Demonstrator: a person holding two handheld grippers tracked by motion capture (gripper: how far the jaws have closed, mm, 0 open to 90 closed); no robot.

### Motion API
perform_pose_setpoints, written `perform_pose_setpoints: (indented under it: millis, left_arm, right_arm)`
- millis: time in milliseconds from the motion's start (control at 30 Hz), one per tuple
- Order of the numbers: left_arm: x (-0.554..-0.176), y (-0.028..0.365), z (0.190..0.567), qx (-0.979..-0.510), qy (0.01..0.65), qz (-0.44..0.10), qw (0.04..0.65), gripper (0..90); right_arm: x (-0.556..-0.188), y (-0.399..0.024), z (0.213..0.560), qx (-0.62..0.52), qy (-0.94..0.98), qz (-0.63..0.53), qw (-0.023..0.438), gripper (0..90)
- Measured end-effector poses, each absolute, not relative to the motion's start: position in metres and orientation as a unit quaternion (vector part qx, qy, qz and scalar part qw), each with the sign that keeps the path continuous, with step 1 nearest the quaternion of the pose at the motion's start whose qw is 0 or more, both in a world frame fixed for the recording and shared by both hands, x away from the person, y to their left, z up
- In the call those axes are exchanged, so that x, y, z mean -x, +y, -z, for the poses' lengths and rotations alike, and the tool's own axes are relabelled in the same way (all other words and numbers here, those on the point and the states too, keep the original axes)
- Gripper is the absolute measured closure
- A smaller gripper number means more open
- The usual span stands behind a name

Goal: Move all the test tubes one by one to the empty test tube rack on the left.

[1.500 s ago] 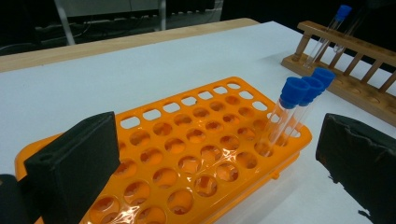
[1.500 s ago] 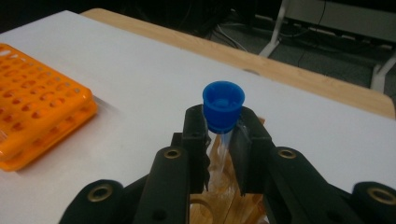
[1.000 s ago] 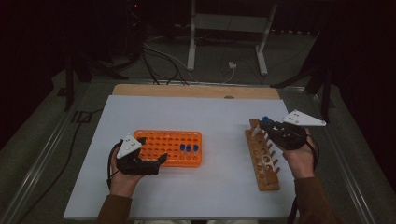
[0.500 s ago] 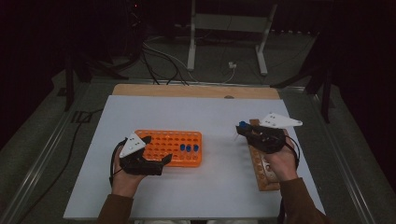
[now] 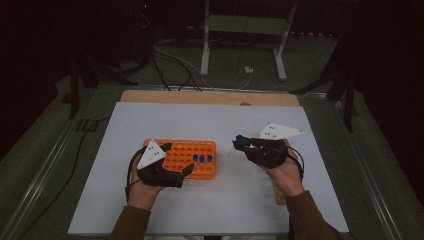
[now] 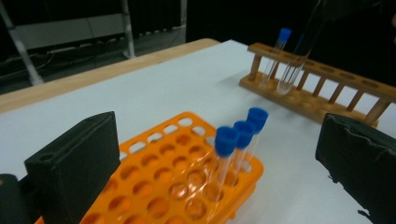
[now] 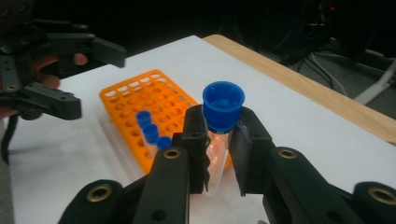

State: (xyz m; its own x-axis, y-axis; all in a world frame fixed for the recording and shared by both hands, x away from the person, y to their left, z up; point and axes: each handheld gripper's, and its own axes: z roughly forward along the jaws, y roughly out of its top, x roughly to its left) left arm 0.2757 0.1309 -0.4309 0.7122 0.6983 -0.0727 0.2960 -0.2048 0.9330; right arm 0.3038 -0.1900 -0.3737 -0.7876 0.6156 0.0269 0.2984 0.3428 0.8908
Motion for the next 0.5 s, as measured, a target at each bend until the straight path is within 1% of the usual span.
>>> perform_pose_setpoints:
  millis: [167, 467, 500]
  left_arm:
    - [-0.276, 0.123, 0.427, -0.753, 0.323, -0.194, 0.539, 1.5]
    - [-0.278, 0.104, 0.422, -0.761, 0.317, -0.189, 0.533, 1.8]
    - [-0.278, 0.102, 0.421, -0.762, 0.315, -0.186, 0.533, 3.7]
  right_arm:
    - [-0.302, -0.181, 0.374, -0.275, 0.807, -0.502, 0.145, 77.0]
    - [-0.299, -0.167, 0.372, -0.26, 0.811, -0.509, 0.123, 77.0]
    - [-0.299, -0.165, 0.373, -0.259, 0.812, -0.51, 0.12, 77.0]
